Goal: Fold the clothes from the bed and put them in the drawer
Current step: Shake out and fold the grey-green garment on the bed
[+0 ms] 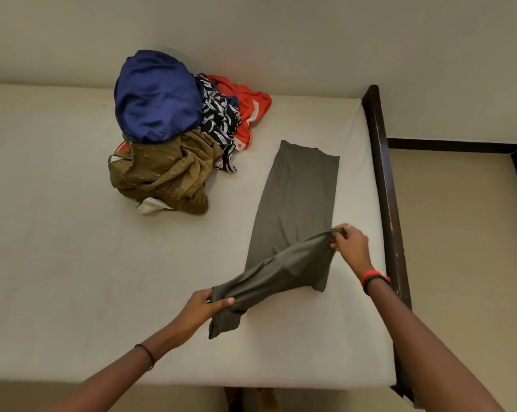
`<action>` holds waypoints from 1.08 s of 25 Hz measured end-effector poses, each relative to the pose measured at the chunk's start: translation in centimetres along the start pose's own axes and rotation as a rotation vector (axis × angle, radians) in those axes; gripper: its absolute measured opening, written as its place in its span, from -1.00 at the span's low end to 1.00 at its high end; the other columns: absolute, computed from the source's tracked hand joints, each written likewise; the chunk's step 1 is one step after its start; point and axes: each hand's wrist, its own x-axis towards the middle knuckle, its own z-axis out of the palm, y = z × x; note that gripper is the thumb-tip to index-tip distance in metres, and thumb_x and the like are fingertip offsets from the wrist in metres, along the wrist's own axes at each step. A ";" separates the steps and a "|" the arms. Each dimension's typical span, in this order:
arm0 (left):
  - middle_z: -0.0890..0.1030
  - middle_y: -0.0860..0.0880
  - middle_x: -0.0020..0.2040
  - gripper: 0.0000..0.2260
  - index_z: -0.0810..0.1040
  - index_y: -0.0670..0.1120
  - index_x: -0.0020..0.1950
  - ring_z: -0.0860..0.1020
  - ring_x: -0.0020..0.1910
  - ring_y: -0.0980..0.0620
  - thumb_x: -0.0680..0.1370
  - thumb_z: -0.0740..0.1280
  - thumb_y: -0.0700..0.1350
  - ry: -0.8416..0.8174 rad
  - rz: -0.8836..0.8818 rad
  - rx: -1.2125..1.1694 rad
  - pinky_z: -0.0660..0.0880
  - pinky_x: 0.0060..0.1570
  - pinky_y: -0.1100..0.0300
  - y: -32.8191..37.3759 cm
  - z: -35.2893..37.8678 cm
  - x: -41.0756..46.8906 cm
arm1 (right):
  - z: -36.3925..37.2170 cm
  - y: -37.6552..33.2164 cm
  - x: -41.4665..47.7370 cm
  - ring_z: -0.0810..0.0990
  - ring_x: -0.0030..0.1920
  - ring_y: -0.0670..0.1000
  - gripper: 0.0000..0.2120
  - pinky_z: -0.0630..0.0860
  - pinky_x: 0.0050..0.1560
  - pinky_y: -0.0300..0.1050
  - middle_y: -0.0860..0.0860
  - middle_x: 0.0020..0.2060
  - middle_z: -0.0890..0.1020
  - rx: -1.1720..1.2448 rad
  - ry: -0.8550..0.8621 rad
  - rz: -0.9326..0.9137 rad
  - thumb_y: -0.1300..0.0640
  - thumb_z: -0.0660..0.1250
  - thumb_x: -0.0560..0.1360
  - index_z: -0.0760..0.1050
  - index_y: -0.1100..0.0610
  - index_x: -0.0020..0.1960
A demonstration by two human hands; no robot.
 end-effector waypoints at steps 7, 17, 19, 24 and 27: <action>0.64 -0.02 0.08 -0.83 0.56 -0.05 0.16 0.60 0.09 0.02 0.57 0.32 -0.10 0.087 0.039 0.129 0.53 0.07 0.20 4.1 -0.6 3.9 | 7.0 -3.6 -3.3 0.56 0.19 0.16 -0.71 0.39 0.21 -0.10 0.20 0.15 0.61 -0.236 -0.263 -0.218 0.21 0.26 0.55 0.50 0.25 0.25; 0.58 -0.15 0.09 -0.75 0.46 -0.15 0.28 0.59 -0.04 -0.03 0.62 0.23 -0.13 -0.012 -0.131 0.212 0.56 -0.23 0.20 10.7 0.4 7.9 | 16.3 -1.8 -15.7 0.03 0.52 -0.02 0.01 0.01 0.52 0.00 -0.02 0.54 0.06 -0.162 -0.307 -0.210 -0.03 0.42 0.45 -0.32 0.00 0.52; 0.59 -0.14 0.04 -0.78 0.47 -0.17 0.23 0.58 -0.08 0.01 0.61 0.24 -0.14 -0.060 -0.164 0.189 0.57 -0.23 0.21 11.7 1.1 8.3 | 16.2 -2.4 -14.7 0.28 0.44 0.02 -0.19 0.29 0.42 0.03 0.02 0.45 0.30 -0.119 -0.092 -0.253 0.05 0.42 0.46 0.04 0.04 0.55; 0.63 -0.19 -0.01 -0.66 0.51 -0.26 0.17 0.66 -0.14 -0.01 0.61 0.23 0.00 -0.199 -0.205 0.147 0.62 -0.23 0.19 15.2 1.5 9.0 | 11.8 -3.3 -9.4 0.50 0.18 -0.08 -0.68 0.40 0.28 -0.22 0.07 0.20 0.56 0.023 -0.048 -0.387 0.26 0.39 0.43 0.55 0.21 0.19; 0.62 -0.23 0.04 -0.68 0.51 -0.19 0.16 0.65 -0.08 -0.08 0.65 0.13 0.01 -0.109 -0.082 0.279 0.63 -0.15 0.08 15.9 0.9 11.5 | 8.8 -3.5 -7.8 0.55 -0.16 -0.24 -0.91 0.47 -0.12 -0.39 -0.10 -0.19 0.61 0.095 -0.180 -0.401 0.24 0.36 0.50 0.57 0.15 0.00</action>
